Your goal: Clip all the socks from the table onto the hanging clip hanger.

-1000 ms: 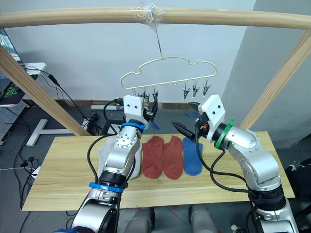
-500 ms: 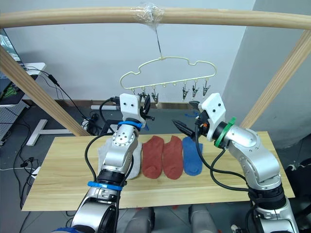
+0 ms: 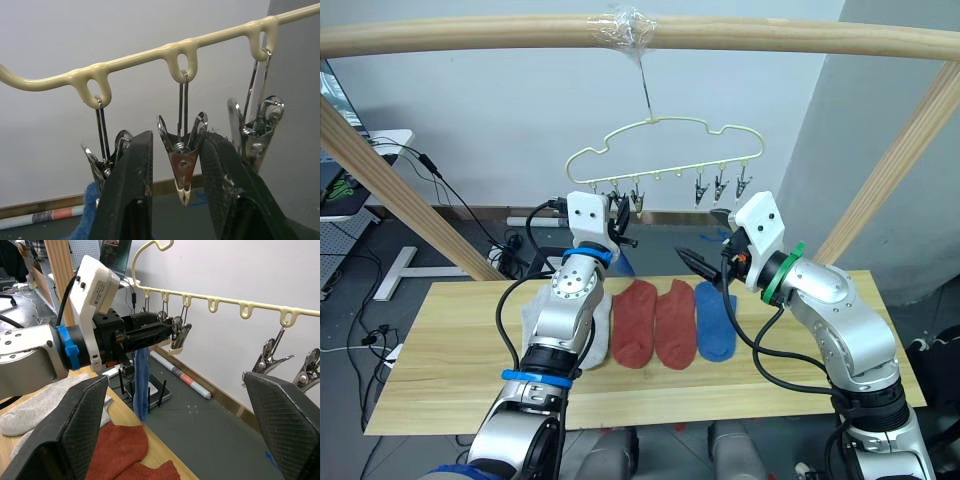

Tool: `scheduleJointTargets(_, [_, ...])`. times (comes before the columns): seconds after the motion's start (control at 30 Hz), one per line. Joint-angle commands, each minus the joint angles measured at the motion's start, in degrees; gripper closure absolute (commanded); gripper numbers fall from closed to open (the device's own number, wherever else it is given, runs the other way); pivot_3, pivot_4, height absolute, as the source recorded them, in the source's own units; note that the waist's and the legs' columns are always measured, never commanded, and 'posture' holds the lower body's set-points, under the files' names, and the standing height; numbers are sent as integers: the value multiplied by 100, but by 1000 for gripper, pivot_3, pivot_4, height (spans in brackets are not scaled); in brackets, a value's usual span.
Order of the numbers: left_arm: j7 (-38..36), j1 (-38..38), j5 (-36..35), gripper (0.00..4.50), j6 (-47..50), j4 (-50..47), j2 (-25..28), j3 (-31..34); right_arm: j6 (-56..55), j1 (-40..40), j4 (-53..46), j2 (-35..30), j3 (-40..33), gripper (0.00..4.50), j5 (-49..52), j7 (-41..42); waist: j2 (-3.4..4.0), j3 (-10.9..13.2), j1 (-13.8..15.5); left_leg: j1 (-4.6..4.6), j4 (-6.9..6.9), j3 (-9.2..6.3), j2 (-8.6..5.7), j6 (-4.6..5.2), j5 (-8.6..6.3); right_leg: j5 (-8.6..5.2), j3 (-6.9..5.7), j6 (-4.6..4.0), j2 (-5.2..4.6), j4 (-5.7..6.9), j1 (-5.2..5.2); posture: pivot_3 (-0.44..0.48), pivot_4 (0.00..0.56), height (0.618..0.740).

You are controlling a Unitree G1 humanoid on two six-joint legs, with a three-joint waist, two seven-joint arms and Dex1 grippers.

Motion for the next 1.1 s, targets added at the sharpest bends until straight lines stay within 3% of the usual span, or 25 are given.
scheduleJointTargets(0.03, [-43, -176, -31, 3090, -252, 2, 30, 81, -120, -108, -165, -47, -156, 0, 47, 39, 0, 0, -10, 0, 0, 0, 0, 0, 0, 0, 0, 0, 0, 0, 0, -51, 208, 740])
scheduleJointTargets(0.73, [-92, -264, -17, 3090, -441, 218, -4, 152, -129, -66, -145, -38, -158, 0, 23, 12, 0, 0, -29, 1, 0, 0, 0, 0, 0, 8, 0, -13, 0, 2, 0, -51, 208, 740])
scheduleJointTargets(0.77, [-87, -283, -10, 3451, -457, 219, -6, 150, -130, -70, -141, -31, -157, 0, 22, 7, 0, 0, -29, 1, 0, 0, 0, 0, 0, 8, 0, -13, 0, 2, 0, -51, 208, 740])
scheduleJointTargets(0.9, [-70, -318, 0, 4143, -453, 203, -18, 146, -131, -73, -131, -29, -153, 0, 21, 9, 0, 0, -29, 0, 0, 0, 0, 0, 0, 8, 0, -12, 0, 1, 0, -51, 212, 740])
scheduleJointTargets(1.1, [-107, -274, -11, 4268, -415, 119, 17, 151, -144, -61, -97, -1, -78, 0, -32, -9, 0, 0, -35, 1, 0, 0, 0, 0, 0, 8, 0, -12, 0, 2, 0, -50, 212, 740])
